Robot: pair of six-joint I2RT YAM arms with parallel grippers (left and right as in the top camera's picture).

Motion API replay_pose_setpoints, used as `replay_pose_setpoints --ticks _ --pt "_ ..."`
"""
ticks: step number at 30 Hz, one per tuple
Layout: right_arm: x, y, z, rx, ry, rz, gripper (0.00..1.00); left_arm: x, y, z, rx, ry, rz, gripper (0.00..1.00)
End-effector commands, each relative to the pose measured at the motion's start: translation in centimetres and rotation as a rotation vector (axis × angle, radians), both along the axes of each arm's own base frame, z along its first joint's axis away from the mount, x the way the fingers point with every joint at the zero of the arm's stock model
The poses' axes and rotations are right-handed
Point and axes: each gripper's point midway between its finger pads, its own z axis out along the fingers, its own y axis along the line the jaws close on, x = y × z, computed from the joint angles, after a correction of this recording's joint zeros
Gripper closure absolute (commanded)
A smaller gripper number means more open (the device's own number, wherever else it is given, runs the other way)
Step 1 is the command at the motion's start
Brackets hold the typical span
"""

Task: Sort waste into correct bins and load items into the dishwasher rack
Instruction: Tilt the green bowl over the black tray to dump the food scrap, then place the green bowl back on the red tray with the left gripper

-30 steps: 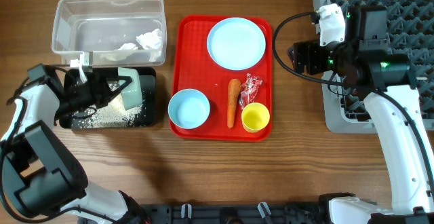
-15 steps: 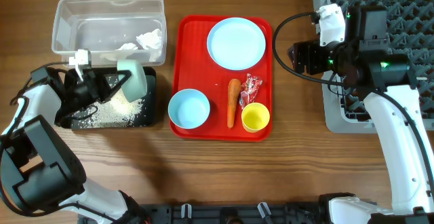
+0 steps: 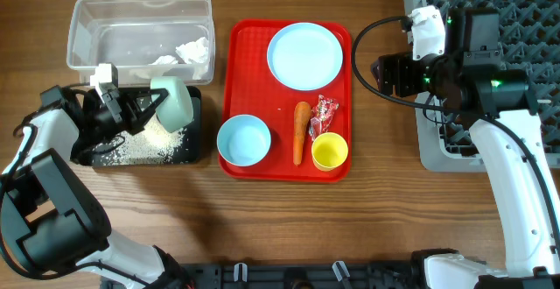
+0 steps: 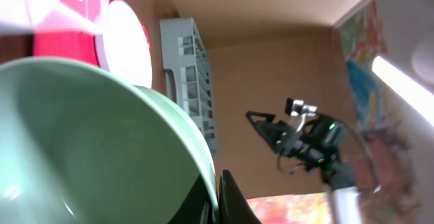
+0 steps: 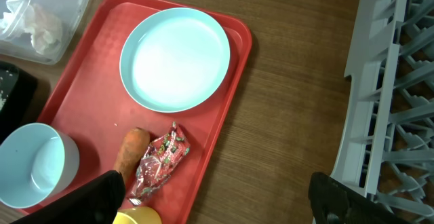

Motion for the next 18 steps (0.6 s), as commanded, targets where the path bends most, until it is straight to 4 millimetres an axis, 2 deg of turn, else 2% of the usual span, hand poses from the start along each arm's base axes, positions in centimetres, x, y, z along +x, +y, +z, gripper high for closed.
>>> replay_pose_setpoints --ticks 1,8,12,14,18 --pt "0.4 -0.1 0.2 -0.004 -0.005 -0.009 0.1 0.0 0.1 0.3 -0.106 0.122 0.008 0.96" --pt "0.5 -0.1 0.2 -0.004 -0.006 -0.009 0.1 0.3 0.3 0.7 -0.083 0.081 0.005 0.96" --pt "0.5 -0.1 0.3 -0.003 -0.008 -0.009 0.1 0.9 -0.2 3.1 -0.028 -0.013 -0.019 0.96" --pt "0.5 -0.1 0.3 -0.003 -0.009 -0.009 0.09 1.3 -1.0 5.3 0.036 -0.085 -0.048 0.96" --pt "0.5 -0.1 0.3 -0.003 -0.01 -0.009 0.09 3.1 -4.0 7.9 0.352 -0.133 -0.089 0.96"
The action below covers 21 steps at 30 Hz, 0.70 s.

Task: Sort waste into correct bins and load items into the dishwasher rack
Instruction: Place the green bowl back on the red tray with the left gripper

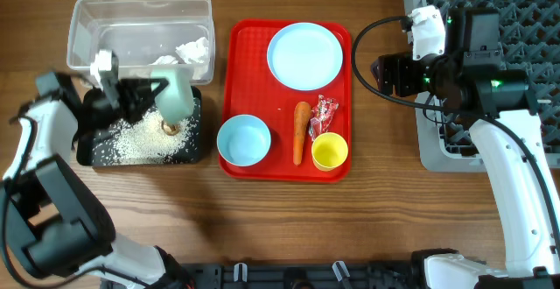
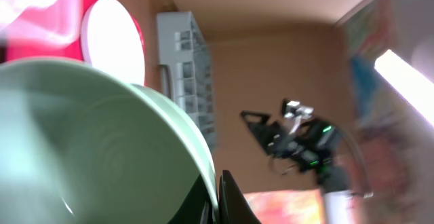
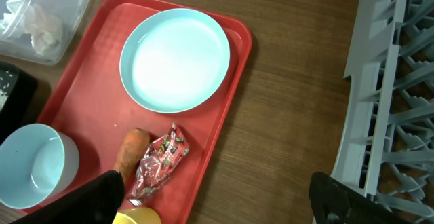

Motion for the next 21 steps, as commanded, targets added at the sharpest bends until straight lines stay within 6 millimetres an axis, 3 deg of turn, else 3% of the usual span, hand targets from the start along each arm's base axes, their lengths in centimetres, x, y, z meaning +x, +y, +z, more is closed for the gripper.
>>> replay_pose_setpoints --ticks 1,4,9,17,21 --pt "0.5 -0.1 0.3 -0.004 -0.008 -0.009 0.1 1.6 -3.6 4.9 0.352 -0.132 -0.039 0.96" --pt "0.4 -0.1 0.2 -0.004 -0.004 -0.009 0.1 2.6 -6.7 6.4 0.566 -0.192 -0.047 0.96" --pt "0.5 -0.1 0.3 -0.004 -0.008 -0.009 0.09 4.2 -11.8 5.7 0.864 -0.251 -0.021 0.96" --pt "0.5 -0.1 0.3 -0.004 -0.008 -0.009 0.09 5.8 -16.3 -0.2 1.414 -0.3 0.064 0.96" --pt "0.5 -0.1 0.3 -0.004 -0.007 -0.009 0.09 6.0 -19.2 -5.2 1.543 -0.319 -0.037 0.96"
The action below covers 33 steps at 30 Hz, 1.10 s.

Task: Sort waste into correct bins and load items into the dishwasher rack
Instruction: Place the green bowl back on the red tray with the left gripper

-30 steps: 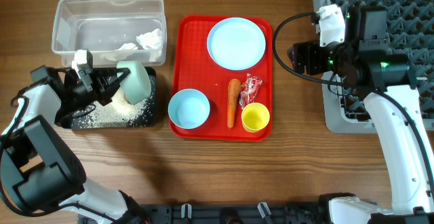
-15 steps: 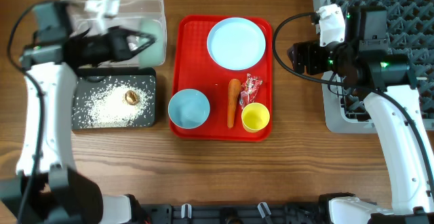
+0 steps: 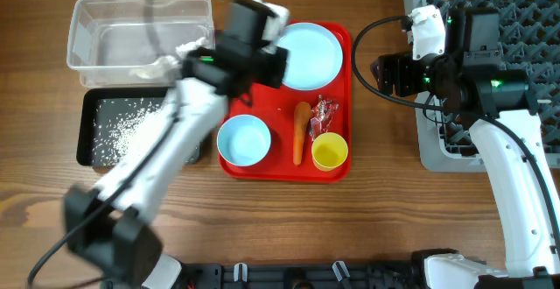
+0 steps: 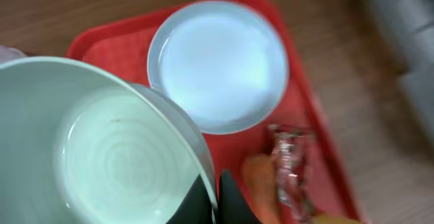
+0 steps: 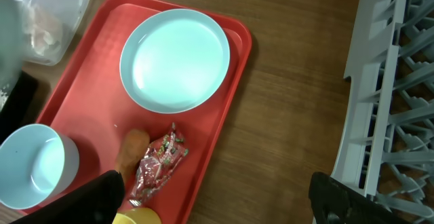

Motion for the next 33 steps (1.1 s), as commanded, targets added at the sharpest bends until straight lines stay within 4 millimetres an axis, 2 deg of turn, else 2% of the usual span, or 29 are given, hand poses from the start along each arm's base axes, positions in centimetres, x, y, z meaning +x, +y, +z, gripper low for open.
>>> replay_pose_setpoints --ticks 1,3,6,10,17,20,26,33 --pt "0.4 -0.1 0.2 -0.004 -0.005 -0.009 0.09 2.1 1.3 -5.2 0.289 -0.038 0.09 0.96" --pt "0.4 -0.1 0.2 -0.004 -0.002 -0.009 0.09 2.4 1.6 -8.1 0.344 0.0 0.118 0.96" --pt "0.4 -0.1 0.2 -0.004 -0.002 -0.009 0.09 2.2 1.8 -11.3 0.366 0.065 0.141 0.96" --pt "0.4 -0.1 0.2 -0.004 -0.002 -0.009 0.09 1.8 1.9 -13.5 0.376 0.115 0.154 0.96" --pt "0.4 -0.1 0.2 -0.004 -0.003 -0.009 0.09 1.8 0.6 -13.8 0.315 0.132 0.122 0.94" --pt "0.4 -0.1 0.2 -0.004 -0.003 -0.009 0.09 1.7 0.6 -13.9 0.317 0.136 0.121 0.85" --pt "0.5 -0.2 0.2 -0.009 -0.008 -0.013 0.09 1.4 0.2 -14.0 0.3 0.15 0.107 0.83" --pt "0.5 -0.2 0.2 -0.009 -0.008 -0.013 0.09 1.2 0.2 -14.0 0.274 0.167 0.144 0.74"
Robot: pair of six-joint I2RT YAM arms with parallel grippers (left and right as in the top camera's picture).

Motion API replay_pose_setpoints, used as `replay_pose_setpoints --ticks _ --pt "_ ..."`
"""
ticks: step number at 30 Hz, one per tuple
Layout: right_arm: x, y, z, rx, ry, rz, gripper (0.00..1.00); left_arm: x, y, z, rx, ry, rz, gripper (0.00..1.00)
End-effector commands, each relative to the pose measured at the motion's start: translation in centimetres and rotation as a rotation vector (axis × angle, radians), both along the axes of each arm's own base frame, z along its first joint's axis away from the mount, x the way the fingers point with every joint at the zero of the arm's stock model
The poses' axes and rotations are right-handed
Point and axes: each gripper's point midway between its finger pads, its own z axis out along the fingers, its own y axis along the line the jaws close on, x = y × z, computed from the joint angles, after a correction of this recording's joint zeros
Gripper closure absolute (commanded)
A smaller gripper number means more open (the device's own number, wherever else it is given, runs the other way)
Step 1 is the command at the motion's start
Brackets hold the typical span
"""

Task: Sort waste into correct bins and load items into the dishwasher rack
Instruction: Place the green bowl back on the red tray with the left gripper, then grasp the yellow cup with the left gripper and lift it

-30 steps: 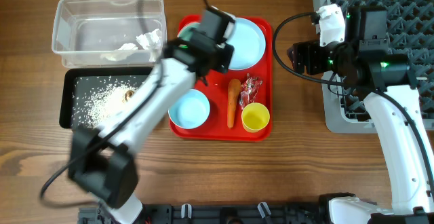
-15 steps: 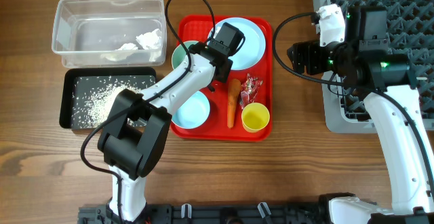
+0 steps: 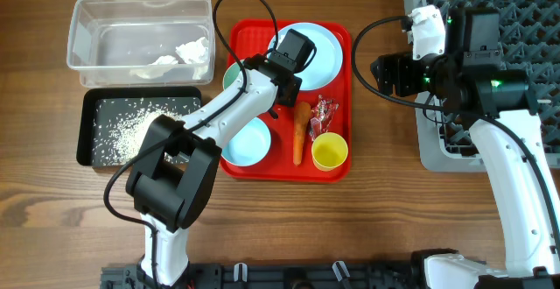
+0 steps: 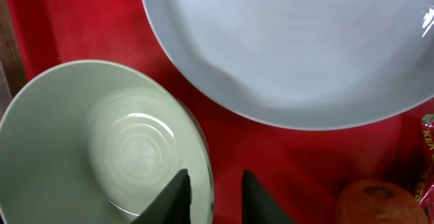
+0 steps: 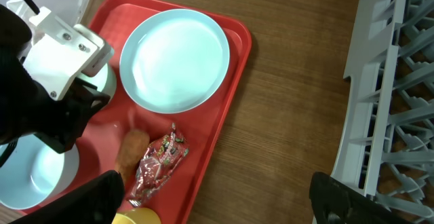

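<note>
The pale green bowl (image 4: 102,142) stands upright and empty on the left part of the red tray (image 3: 241,39), beside the pale blue plate (image 4: 291,41). My left gripper (image 4: 215,183) is open, its two fingers either side of the bowl's right rim. In the overhead view the left arm covers most of the green bowl (image 3: 231,77). My right gripper (image 5: 217,197) hangs wide open over the bare wood between the tray and the grey dishwasher rack (image 3: 507,0), holding nothing.
On the tray lie a blue bowl (image 3: 254,144), a carrot (image 3: 300,136), a red wrapper (image 3: 326,110) and a yellow cup (image 3: 330,151). A clear bin (image 3: 140,26) with crumpled paper and a black tray (image 3: 131,127) with rice stand at the left.
The left gripper held the green bowl above the tray next to the plate. Now the bowl rests on the tray and the fingers have parted around its rim. The right arm is unchanged.
The left gripper held the green bowl tipped over the black tray, where rice lay. Then the empty bowl was over the red tray by the plate. Now it stands on the tray, let go. The right gripper stayed open by the rack throughout.
</note>
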Motion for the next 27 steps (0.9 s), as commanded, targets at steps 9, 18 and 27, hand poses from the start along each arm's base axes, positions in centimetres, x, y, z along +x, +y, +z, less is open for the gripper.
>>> replay_pose_setpoints --ticks 9,18,27 --pt "0.5 -0.2 0.3 -0.006 -0.008 -0.016 0.05 -2.0 -1.2 6.2 -0.188 0.001 0.041 0.37" --pt "0.5 -0.2 0.3 -0.006 -0.008 -0.016 0.05 -7.1 -5.4 7.1 -0.359 0.195 -0.149 0.22" --pt "0.5 -0.2 0.2 -0.006 -0.005 -0.016 0.06 -13.5 -8.1 7.1 -0.423 0.407 -0.35 0.13"
